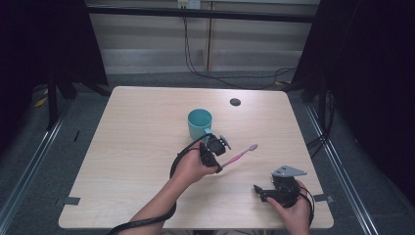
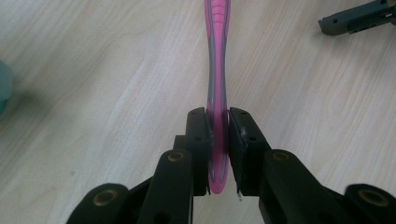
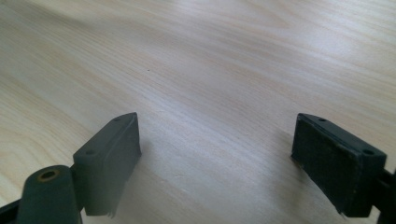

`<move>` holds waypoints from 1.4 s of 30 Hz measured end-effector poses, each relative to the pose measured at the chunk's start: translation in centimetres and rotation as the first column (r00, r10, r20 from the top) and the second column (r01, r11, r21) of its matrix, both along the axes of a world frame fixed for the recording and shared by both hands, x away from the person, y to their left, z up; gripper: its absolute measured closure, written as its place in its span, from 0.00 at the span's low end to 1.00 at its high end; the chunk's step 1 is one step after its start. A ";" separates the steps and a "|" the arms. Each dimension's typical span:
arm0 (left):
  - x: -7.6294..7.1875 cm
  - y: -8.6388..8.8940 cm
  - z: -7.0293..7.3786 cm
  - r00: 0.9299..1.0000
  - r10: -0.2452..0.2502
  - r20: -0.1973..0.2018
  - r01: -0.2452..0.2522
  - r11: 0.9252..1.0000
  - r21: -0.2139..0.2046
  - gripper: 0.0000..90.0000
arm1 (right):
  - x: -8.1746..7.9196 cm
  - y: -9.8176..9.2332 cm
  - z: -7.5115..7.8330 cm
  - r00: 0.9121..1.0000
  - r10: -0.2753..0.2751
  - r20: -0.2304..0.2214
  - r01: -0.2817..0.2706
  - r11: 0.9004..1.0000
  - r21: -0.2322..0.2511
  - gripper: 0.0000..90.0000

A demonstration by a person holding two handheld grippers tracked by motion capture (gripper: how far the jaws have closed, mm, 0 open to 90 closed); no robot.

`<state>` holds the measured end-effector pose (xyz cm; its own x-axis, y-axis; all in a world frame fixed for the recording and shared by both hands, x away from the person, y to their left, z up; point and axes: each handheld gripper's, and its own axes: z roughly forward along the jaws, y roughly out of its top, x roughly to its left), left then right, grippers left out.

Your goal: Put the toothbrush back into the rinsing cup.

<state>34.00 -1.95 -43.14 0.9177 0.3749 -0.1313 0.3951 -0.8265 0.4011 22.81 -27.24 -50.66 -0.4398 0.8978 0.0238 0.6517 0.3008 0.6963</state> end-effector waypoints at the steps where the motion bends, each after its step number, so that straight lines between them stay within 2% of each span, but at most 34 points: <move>1: 0.0 0.0 0.0 1.000 0.000 0.000 0.000 1.000 0.000 0.88 | 0.0 0.0 0.0 1.000 0.000 0.000 0.000 1.000 0.000 0.17; 4: 0.3 0.7 0.1 1.000 0.019 0.007 -0.019 1.000 -0.010 0.88 | 0.3 0.0 0.5 1.000 0.006 -0.002 -0.006 0.998 0.069 0.20; 5: 0.3 0.7 0.1 1.000 0.019 0.007 -0.019 1.000 -0.010 0.88 | 0.3 0.0 0.5 1.000 0.006 -0.002 -0.006 0.998 0.069 0.20; 6: 0.4 1.2 0.1 0.999 0.034 0.008 -0.033 0.999 -0.023 0.88 | 0.6 0.1 0.9 1.000 0.008 0.005 -0.009 0.995 0.104 0.21; 9: 0.5 1.6 0.2 0.999 0.043 0.014 -0.043 0.999 -0.034 0.88 | 1.0 0.3 1.3 1.000 0.018 -0.007 -0.017 0.992 0.124 0.23; 10: 0.5 2.0 0.4 0.998 0.052 0.025 -0.051 0.998 -0.037 0.88 | 1.5 0.8 1.6 1.000 0.024 -0.015 -0.023 0.994 0.112 0.23; 13: 0.5 2.5 0.5 0.997 0.072 0.027 -0.071 0.996 -0.058 0.88 | 1.9 1.2 1.9 0.999 0.033 -0.015 -0.031 0.993 0.114 0.23; 14: 0.5 3.0 0.7 0.996 0.080 0.036 -0.077 0.995 -0.069 0.88 | 2.3 1.6 2.2 0.999 0.029 -0.021 -0.026 0.990 0.136 0.23; 15: 0.5 3.0 0.7 0.996 0.080 0.036 -0.077 0.995 -0.069 0.88 | 2.3 1.6 2.2 0.999 0.029 -0.021 -0.026 0.990 0.136 0.23; 18: 0.5 3.9 0.9 0.994 0.102 0.038 -0.097 0.989 -0.107 0.88 | 2.9 2.3 2.8 0.999 0.033 -0.012 -0.031 0.981 0.189 0.23; 19: 0.5 3.9 0.9 0.994 0.102 0.038 -0.097 0.989 -0.107 0.88 | 2.9 2.3 2.8 0.999 0.033 -0.012 -0.031 0.981 0.189 0.23; 20: 0.6 4.4 0.8 0.993 0.108 0.035 -0.103 0.987 -0.119 0.88 | 3.2 2.5 3.1 0.999 0.028 -0.017 -0.023 0.973 0.230 0.22; 21: 0.6 4.4 0.8 0.993 0.108 0.035 -0.103 0.987 -0.119 0.88 | 3.2 2.5 3.1 0.999 0.028 -0.017 -0.023 0.973 0.230 0.22; 22: 0.5 4.6 0.8 0.992 0.117 0.035 -0.112 0.986 -0.127 0.88 | 3.3 2.5 3.3 1.000 0.024 -0.019 -0.018 0.968 0.250 0.22; 23: 0.5 4.8 0.8 0.992 0.121 0.032 -0.116 0.984 -0.132 0.88 | 3.7 2.7 3.6 0.999 0.011 -0.030 -0.002 0.959 0.284 0.23; 26: 0.4 5.4 0.7 0.990 0.137 0.035 -0.130 0.980 -0.150 0.88 | 4.1 3.2 4.1 1.000 0.014 -0.027 -0.006 0.956 0.292 0.23; 29: 0.3 5.6 0.7 0.990 0.133 0.042 -0.125 0.980 -0.157 0.88 | 4.3 3.6 4.4 0.999 0.019 -0.028 -0.010 0.957 0.291 0.24; 30: 0.2 5.7 0.7 0.988 0.149 0.038 -0.141 0.975 -0.171 0.88 | 4.6 4.0 4.7 0.999 0.024 -0.026 -0.015 0.954 0.301 0.25; 31: 0.2 5.7 0.7 0.988 0.149 0.038 -0.141 0.975 -0.171 0.88 | 4.6 4.0 4.7 0.999 0.024 -0.026 -0.015 0.954 0.301 0.25; 37: 0.1 6.2 0.6 0.985 0.163 0.056 -0.149 0.968 -0.202 0.88 | 5.3 5.3 5.7 0.999 0.039 -0.022 -0.029 0.937 0.347 0.27; 38: -0.1 6.3 0.5 0.984 0.171 0.059 -0.154 0.963 -0.220 0.88 | 5.4 5.5 5.9 0.999 0.043 -0.018 -0.034 0.936 0.350 0.27; 39: -0.1 6.3 0.5 0.984 0.171 0.059 -0.154 0.963 -0.220 0.88 | 5.4 5.5 5.9 0.999 0.043 -0.018 -0.034 0.936 0.350 0.27; 40: -0.3 6.3 0.5 0.981 0.183 0.061 -0.164 0.957 -0.237 0.88 | 5.7 5.9 6.1 0.999 0.042 -0.016 -0.034 0.938 0.345 0.27; 42: -0.4 6.3 0.4 0.980 0.189 0.064 -0.168 0.955 -0.244 0.88 | 6.0 6.2 6.3 0.999 0.040 -0.024 -0.028 0.930 0.366 0.27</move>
